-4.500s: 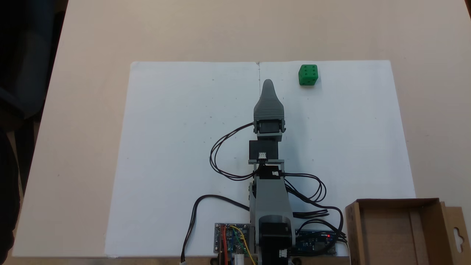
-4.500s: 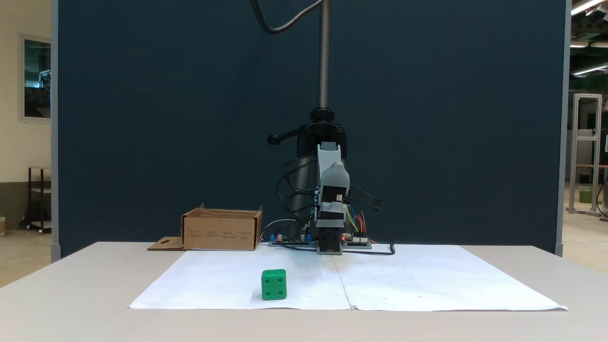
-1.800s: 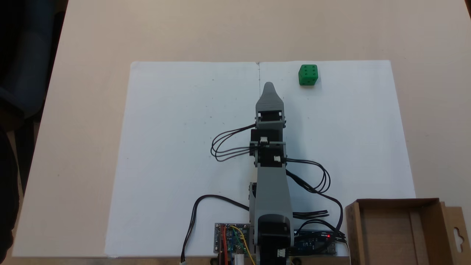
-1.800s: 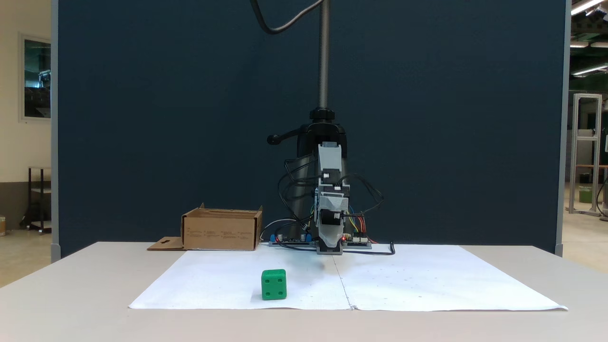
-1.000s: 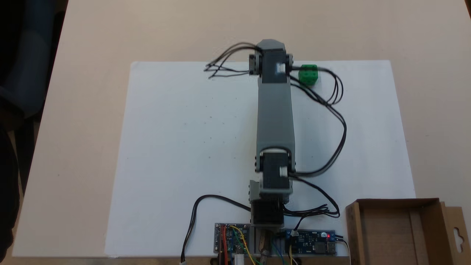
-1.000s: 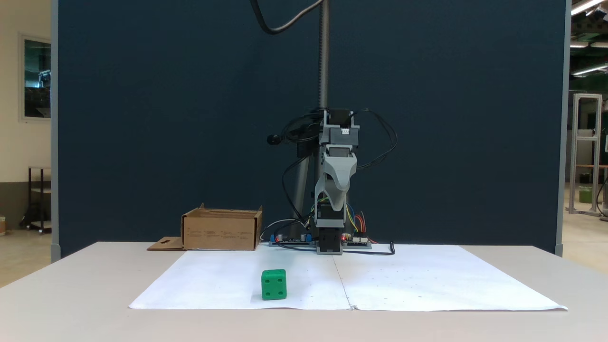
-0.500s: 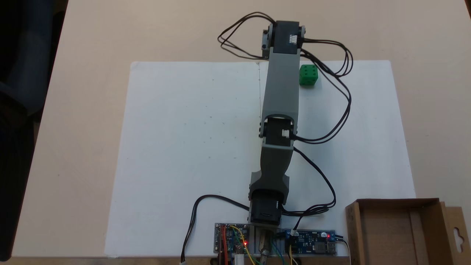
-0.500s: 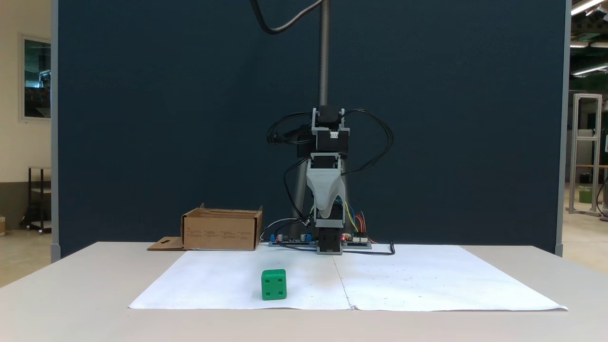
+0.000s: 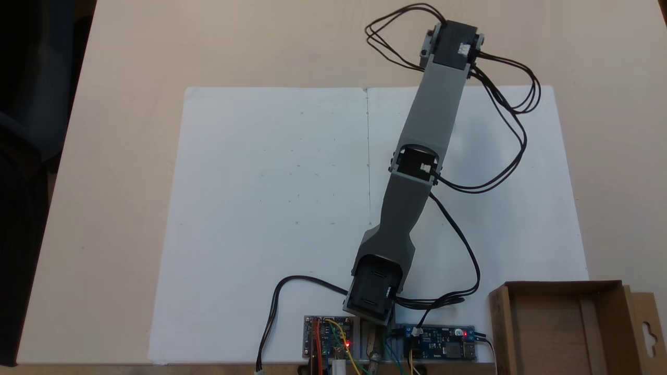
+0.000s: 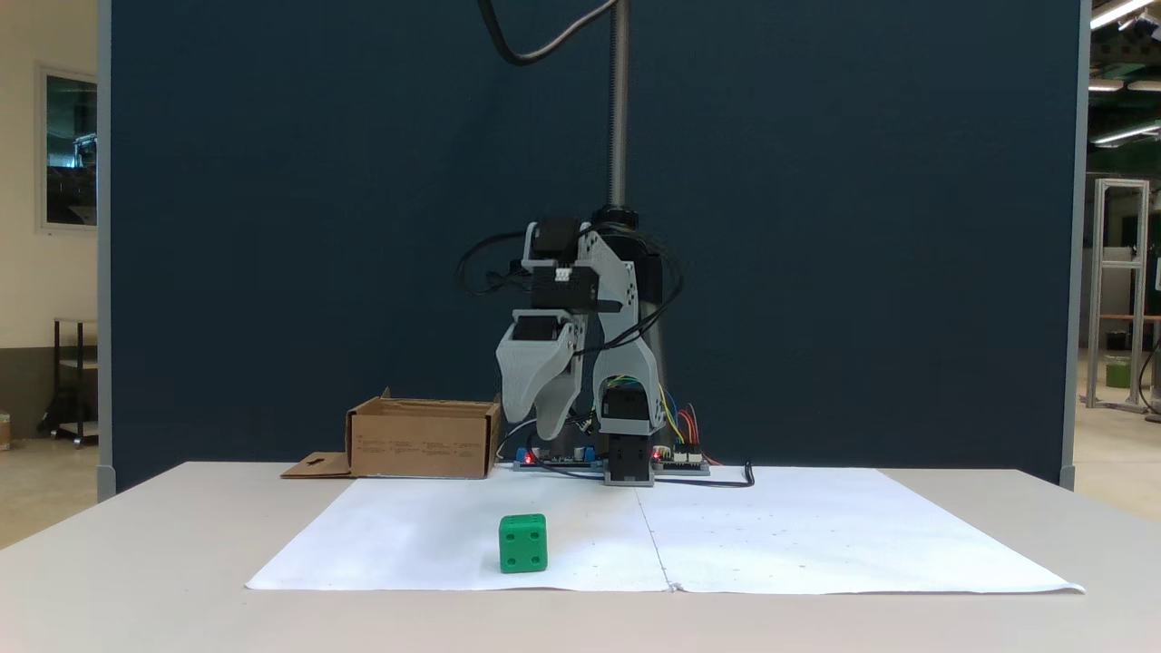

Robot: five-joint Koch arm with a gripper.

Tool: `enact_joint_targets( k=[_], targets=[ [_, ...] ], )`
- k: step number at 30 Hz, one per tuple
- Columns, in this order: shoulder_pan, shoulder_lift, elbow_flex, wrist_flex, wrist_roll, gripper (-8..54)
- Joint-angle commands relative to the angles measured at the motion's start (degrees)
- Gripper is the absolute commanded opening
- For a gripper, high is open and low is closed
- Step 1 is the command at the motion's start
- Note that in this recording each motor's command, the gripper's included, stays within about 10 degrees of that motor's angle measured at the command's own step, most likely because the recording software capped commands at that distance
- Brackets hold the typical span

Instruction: Grasp a green dice and put it in the bin.

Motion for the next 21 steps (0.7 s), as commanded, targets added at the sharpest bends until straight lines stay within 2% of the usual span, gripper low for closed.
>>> enact_joint_targets(
  k=[1,16,21],
  targets=[
    [2.11,0.44,-3.60,1.67,-5.36,42.4],
    [6.15,-6.86,-4.04,1.05,-23.55,42.4],
    [6.33,-7.65,-4.57,0.18,-24.26,42.4]
  ],
)
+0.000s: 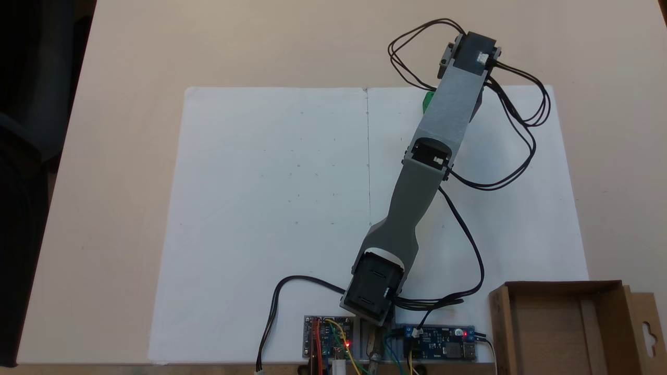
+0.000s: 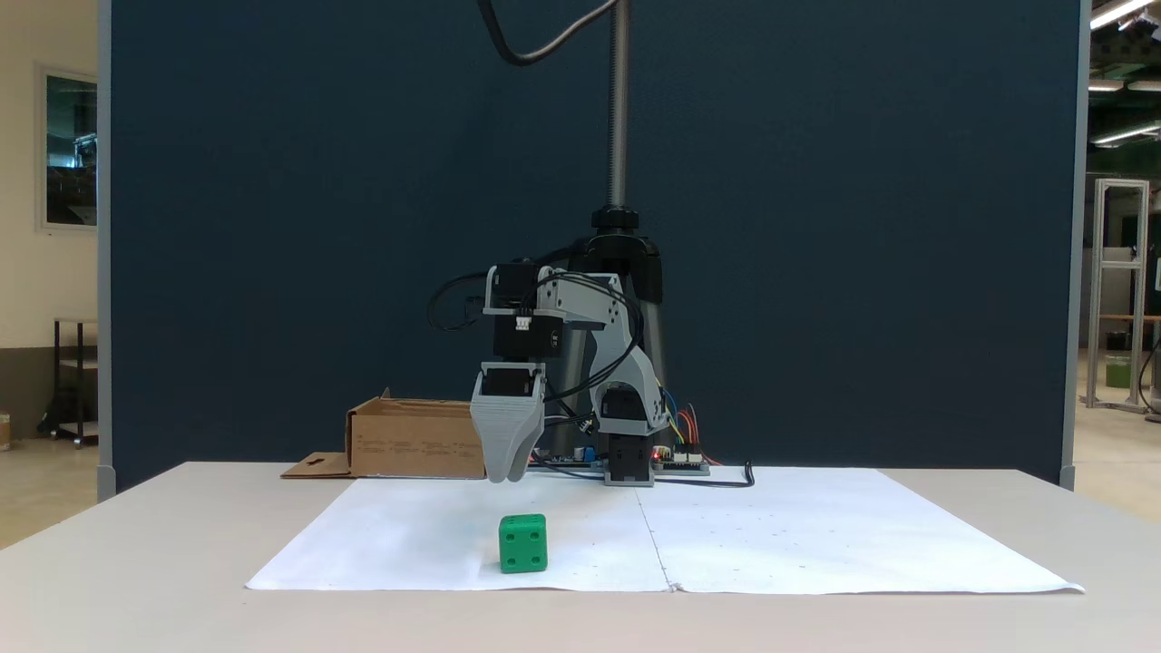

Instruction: Grasp a green dice and put it in the bin.

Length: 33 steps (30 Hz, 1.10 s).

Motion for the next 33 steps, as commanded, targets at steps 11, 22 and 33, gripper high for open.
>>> enact_joint_targets(
  k=[11,22,33],
  targets=[
    [0.00,-2.81,-4.57,-8.35,-5.45,42.4],
    [-1.85,-4.48,-4.57,-7.91,-7.73,42.4],
    [-2.99,-6.15,-4.57,-6.77,-8.79,42.4]
  ],
)
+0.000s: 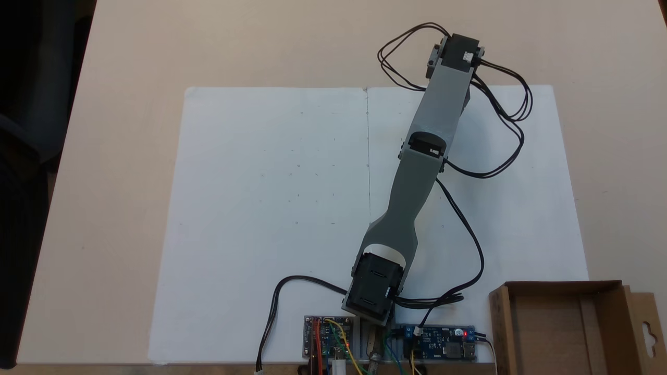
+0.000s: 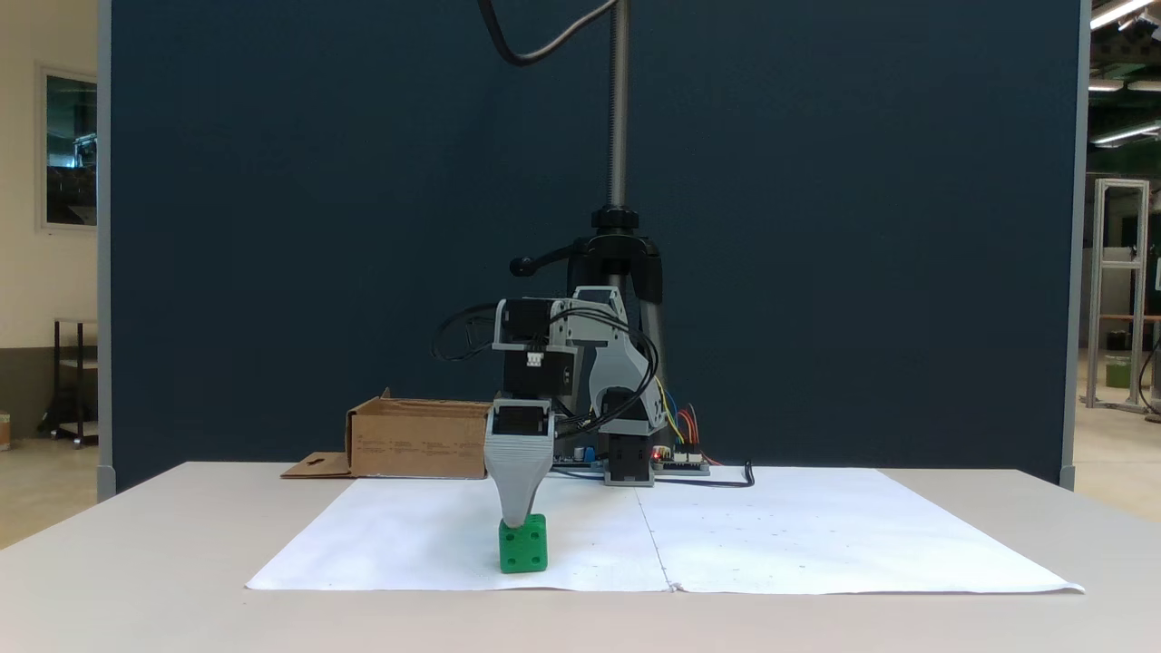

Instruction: Grasp a green dice and put it in the bin.

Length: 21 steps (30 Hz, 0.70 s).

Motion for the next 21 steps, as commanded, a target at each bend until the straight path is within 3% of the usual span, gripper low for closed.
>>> enact_joint_targets(
  k=[1,21],
  targets=[
    [0.62,0.88,-2.02,-0.35,-4.92,42.4],
    [0.53,-1.93,-2.02,-1.05,-4.92,42.4]
  ],
)
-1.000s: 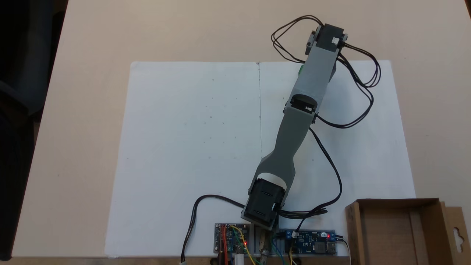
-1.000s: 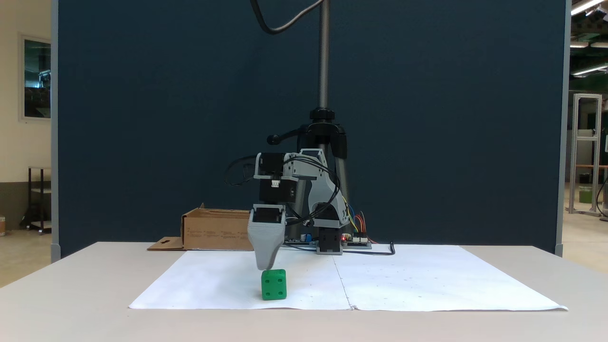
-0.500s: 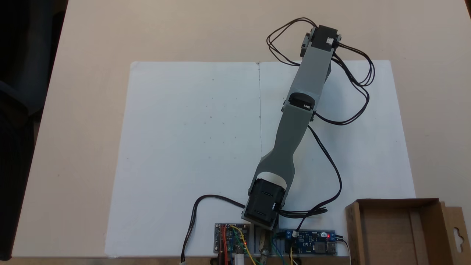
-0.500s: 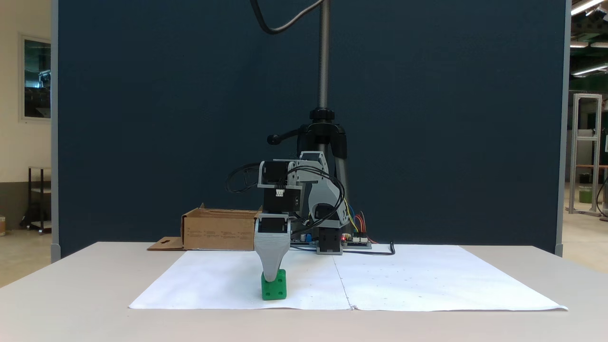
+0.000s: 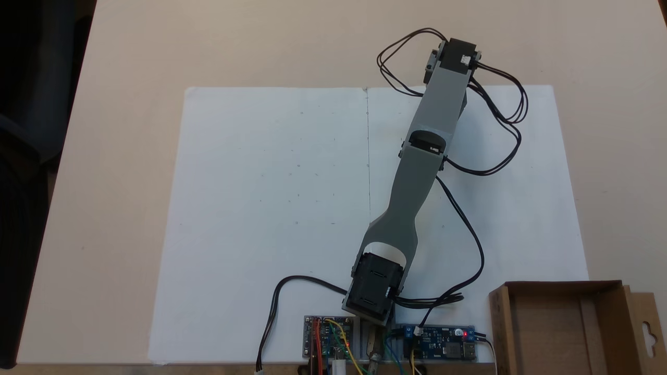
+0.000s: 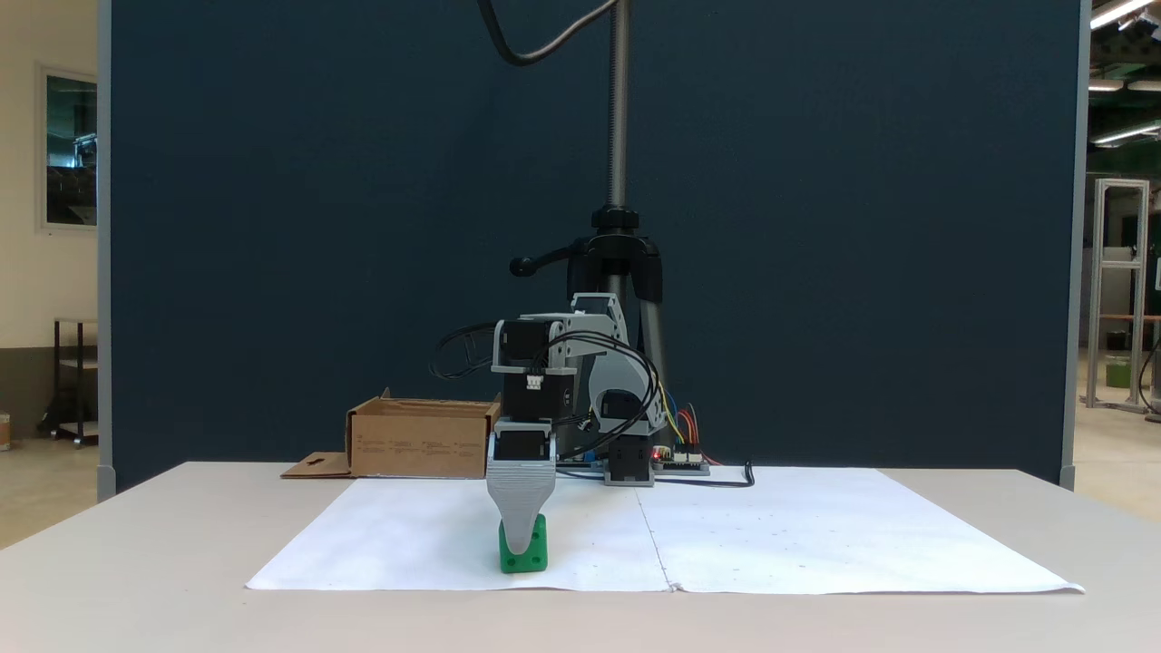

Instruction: Grasp a green dice and put it in the bin.

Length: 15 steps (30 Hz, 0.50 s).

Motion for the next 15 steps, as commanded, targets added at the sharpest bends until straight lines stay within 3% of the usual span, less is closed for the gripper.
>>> enact_joint_targets(
  k=[1,15],
  targets=[
    [0.97,1.05,-2.11,-1.14,-4.92,42.4],
    [0.88,-0.26,-2.11,-4.48,-4.92,42.3]
  ],
)
